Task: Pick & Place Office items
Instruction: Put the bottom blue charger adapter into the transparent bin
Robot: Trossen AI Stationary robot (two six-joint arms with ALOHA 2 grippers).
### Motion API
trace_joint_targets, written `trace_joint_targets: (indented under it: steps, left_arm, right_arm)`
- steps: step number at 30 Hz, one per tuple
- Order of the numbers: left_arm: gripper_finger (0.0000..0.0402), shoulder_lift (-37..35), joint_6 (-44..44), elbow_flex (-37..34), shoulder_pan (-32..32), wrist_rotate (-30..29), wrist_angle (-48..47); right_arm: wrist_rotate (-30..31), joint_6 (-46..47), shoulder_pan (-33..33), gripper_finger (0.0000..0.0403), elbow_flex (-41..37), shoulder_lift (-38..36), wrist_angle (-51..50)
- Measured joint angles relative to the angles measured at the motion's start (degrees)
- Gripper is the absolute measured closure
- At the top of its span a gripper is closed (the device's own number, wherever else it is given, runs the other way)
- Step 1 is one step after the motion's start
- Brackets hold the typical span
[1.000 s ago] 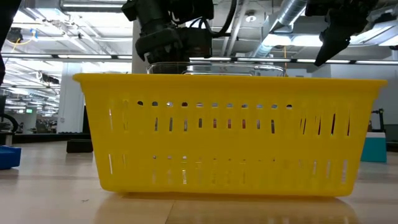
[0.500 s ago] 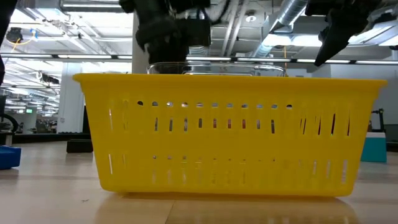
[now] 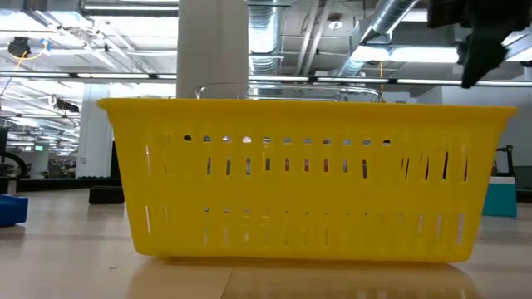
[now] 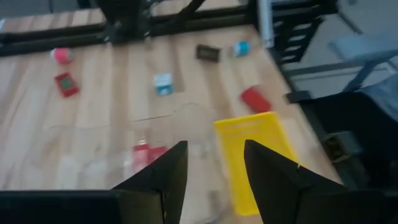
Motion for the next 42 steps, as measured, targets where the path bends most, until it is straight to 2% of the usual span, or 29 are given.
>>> trace_joint_targets:
  steps: [7,9,12,16,26,29,33,38,42]
  left_arm:
    - [0.0247,-1.8,-4.4,-8.8,-13.7,-16.0,6.4]
    - [0.0247,-1.8,-4.2,-11.0,-16.5,-19.6,9.3]
    - [0.0247,-1.9,-1.3,-14.3,-19.6,-23.4,14.8]
    - [0.0247,-1.9,1.7,-16.7,-21.5,-26.2,18.7]
    - [0.0247,-1.9,7.4,-19.3,-21.4,-33.2,19.3]
    - [0.0247,-1.9,9.2,-20.3,-21.1,-34.1,19.2]
    - [0.0247,-2.9,10.6,-22.3,-20.8,-34.6,19.6]
    - [0.0247,-5.1,11.2,-26.1,-20.3,-34.6,22.2]
    - [0.0247,-8.4,12.1,-29.6,-19.6,-33.6,25.5]
  right_arm:
    - [-7.1,29.5,14.9,0.0191,0.0,6.6,2.6]
    - [-7.4,34.8,19.2,0.0191,0.0,9.6,6.5]
    - [-7.2,37.8,23.9,0.0191,0.0,14.1,13.8]
    - [-8.2,50.3,26.9,0.0192,0.0,19.7,19.5]
    - [-11.1,87.3,36.0,0.0221,0.2,27.8,22.9]
    - [-11.8,89.2,37.1,0.0231,3.1,31.4,24.0]
    - [-12.7,87.6,35.2,0.0245,8.8,36.8,22.4]
    - [-19.2,86.9,35.4,0.0265,14.2,41.4,13.7]
    - [-22.2,88.0,36.8,0.0276,15.2,43.7,10.0]
